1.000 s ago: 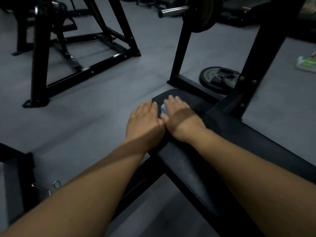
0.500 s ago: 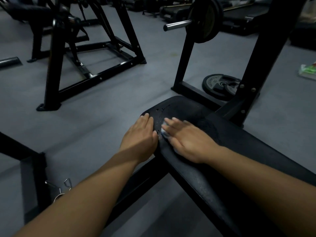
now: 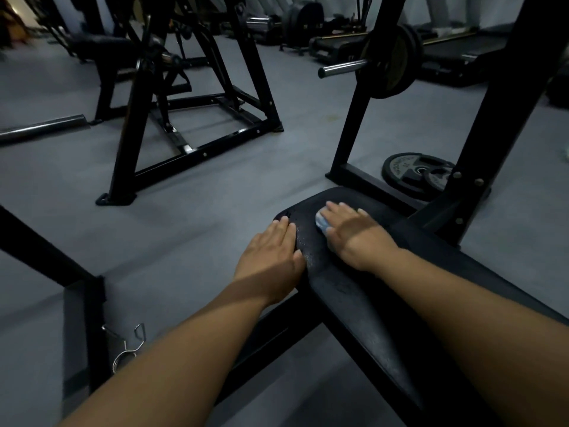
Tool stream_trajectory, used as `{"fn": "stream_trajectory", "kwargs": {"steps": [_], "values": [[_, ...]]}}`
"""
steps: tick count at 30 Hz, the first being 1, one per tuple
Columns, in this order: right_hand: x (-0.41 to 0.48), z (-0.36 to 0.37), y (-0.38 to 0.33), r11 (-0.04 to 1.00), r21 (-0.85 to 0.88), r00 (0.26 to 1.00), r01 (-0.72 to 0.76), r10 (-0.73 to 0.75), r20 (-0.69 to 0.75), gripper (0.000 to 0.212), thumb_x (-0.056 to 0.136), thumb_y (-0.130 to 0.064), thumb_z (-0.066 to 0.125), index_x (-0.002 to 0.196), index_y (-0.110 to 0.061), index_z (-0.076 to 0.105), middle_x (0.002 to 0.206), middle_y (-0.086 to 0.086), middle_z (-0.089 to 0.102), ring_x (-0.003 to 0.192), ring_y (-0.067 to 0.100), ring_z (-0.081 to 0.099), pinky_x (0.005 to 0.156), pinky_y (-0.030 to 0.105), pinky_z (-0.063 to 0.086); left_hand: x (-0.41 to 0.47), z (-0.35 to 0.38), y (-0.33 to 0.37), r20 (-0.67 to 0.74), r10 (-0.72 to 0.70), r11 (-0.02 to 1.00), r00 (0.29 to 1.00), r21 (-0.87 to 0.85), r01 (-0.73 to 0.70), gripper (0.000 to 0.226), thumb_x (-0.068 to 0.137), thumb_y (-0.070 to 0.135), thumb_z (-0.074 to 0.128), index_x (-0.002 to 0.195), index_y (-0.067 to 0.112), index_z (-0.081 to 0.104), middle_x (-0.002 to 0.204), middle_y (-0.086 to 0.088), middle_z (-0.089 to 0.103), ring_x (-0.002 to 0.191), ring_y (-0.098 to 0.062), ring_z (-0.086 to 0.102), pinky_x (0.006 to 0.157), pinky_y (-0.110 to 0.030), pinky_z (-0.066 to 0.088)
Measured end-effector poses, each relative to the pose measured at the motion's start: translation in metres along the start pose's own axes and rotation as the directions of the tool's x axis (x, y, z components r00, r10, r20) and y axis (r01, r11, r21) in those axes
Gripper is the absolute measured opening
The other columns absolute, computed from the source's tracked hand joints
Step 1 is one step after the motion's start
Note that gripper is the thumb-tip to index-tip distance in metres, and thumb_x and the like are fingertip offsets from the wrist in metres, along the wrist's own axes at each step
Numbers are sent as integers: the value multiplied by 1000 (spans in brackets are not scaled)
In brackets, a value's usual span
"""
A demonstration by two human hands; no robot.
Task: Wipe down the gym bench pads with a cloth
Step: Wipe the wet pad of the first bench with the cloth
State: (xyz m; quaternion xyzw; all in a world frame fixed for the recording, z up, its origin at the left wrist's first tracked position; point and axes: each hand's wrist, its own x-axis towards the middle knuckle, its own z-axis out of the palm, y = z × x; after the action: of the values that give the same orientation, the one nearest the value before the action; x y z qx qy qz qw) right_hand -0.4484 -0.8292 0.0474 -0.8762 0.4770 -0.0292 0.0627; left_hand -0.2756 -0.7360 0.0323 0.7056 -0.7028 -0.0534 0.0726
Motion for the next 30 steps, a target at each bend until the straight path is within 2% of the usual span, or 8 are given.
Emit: {"fn": "stream_trajectory", "kwargs": {"steps": [4,7,10,14,17,23,28,30], "values": [[39,10,-32,946,279,986,-163,162,26,51,106,-30,26,155,-19,25,166,0,13,152,20,10,121,41,8,4,-4,4,-31,-41,998,999,-48,39,67,102,35,35,160,13,8,168,-6,2,154,-19,2,123,-34,5],[25,-9,-19,747,645,984,-159,172,44,50,105,-15,32,155,-15,27,163,6,24,148,23,26,117,33,21,15,-22,14,-116,-71,968,991,-249,40,66,98,30,43,158,15,18,167,-5,12,153,-17,10,121,-31,9],[-24,-15,23,838,476,926,-267,360,-113,49,103,-24,37,152,-20,36,157,7,37,143,25,34,116,38,29,38,-18,44,-107,17,976,994,-212,-40,66,100,53,37,158,27,19,168,-3,9,154,-21,7,124,-38,11],[-62,6,47,948,139,947,-286,301,-110,54,105,-41,25,155,-21,30,164,3,22,152,20,13,123,40,12,48,5,60,1,134,990,991,-45,-134,63,98,65,30,154,37,28,168,0,4,154,-25,1,124,-42,6],[-56,7,46,962,99,958,-253,264,-109,54,105,-42,23,155,-24,28,165,1,18,152,20,9,123,40,9,43,8,27,-4,192,981,981,13,-192,56,104,51,25,157,32,23,168,-1,3,154,-22,3,125,-39,7],[-55,10,46,957,122,953,-263,277,-119,54,104,-40,25,155,-23,27,165,0,18,153,18,8,124,41,7,122,7,37,23,1,1000,1000,12,-1,59,102,51,27,154,22,27,161,-16,21,148,-35,21,119,-45,20],[-55,11,48,910,290,902,-297,367,-229,46,99,-28,41,142,-12,43,151,6,40,139,24,36,117,43,30,67,9,59,18,363,932,931,-6,-363,63,103,46,30,160,22,17,168,-6,7,154,-25,3,125,-38,5],[-57,12,46,907,297,900,-298,371,-229,40,98,-24,42,135,-11,47,143,5,45,134,24,39,114,42,34,41,5,33,5,394,919,919,-26,-393,63,103,46,27,160,25,12,168,2,1,154,-16,-2,125,-33,-1]]}}
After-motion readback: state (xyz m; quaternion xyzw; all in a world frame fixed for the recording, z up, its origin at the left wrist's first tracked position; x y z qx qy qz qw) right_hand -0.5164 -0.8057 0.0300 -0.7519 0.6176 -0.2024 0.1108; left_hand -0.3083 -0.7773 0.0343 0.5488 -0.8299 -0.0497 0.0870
